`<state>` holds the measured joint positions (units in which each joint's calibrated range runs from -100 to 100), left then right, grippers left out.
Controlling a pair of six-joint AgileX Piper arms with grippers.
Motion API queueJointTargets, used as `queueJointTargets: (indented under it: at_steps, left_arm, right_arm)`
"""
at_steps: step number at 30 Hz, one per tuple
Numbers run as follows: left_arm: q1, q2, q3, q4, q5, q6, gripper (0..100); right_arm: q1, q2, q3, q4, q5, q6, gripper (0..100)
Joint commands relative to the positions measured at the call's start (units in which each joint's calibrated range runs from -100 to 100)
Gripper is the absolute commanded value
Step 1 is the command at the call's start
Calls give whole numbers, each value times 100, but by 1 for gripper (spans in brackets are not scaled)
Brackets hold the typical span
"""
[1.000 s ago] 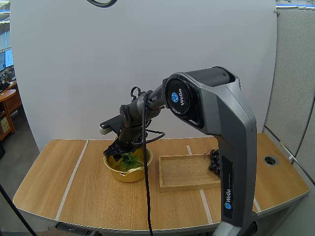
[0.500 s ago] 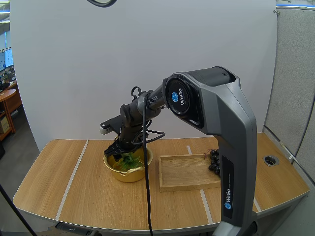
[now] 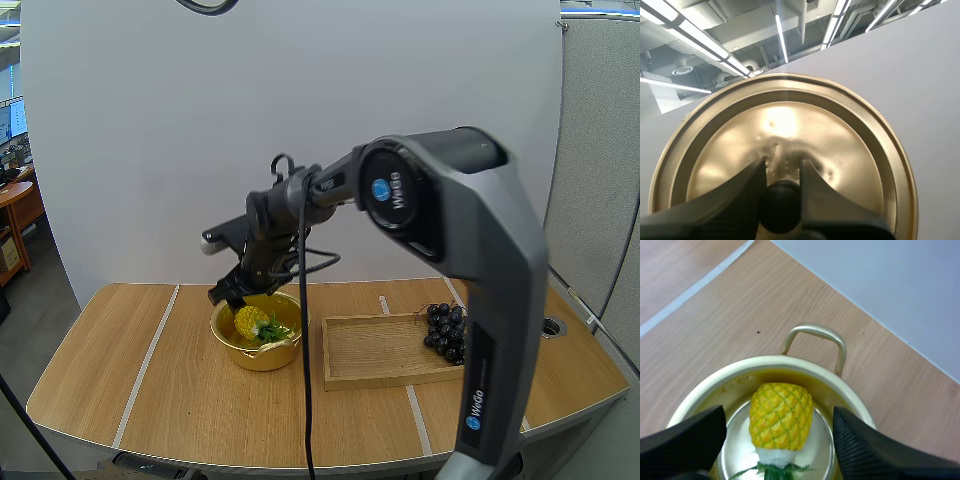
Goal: Open the pot, put the pineapple inside, and close it
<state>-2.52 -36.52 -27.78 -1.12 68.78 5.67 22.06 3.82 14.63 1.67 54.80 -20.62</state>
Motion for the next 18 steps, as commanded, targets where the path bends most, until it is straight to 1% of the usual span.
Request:
queueJointTargets:
  at_steps: [1, 5, 10, 18]
  left_arm:
    - [-15, -44, -40, 12, -184, -59, 0]
    - [-15, -44, -40, 12, -184, -59, 0]
    - [-15, -44, -40, 12, -184, -59, 0]
    - [-15, -44, -40, 12, -184, -59, 0]
  right_arm:
    - [-28, -568, -46, 11, 509, 58, 100]
    - [-28, -1441, 68, 11, 846, 87, 100]
    - [-28, -2623, 441, 11, 995, 159, 100]
    - [-28, -4594, 920, 1, 2008, 167, 100]
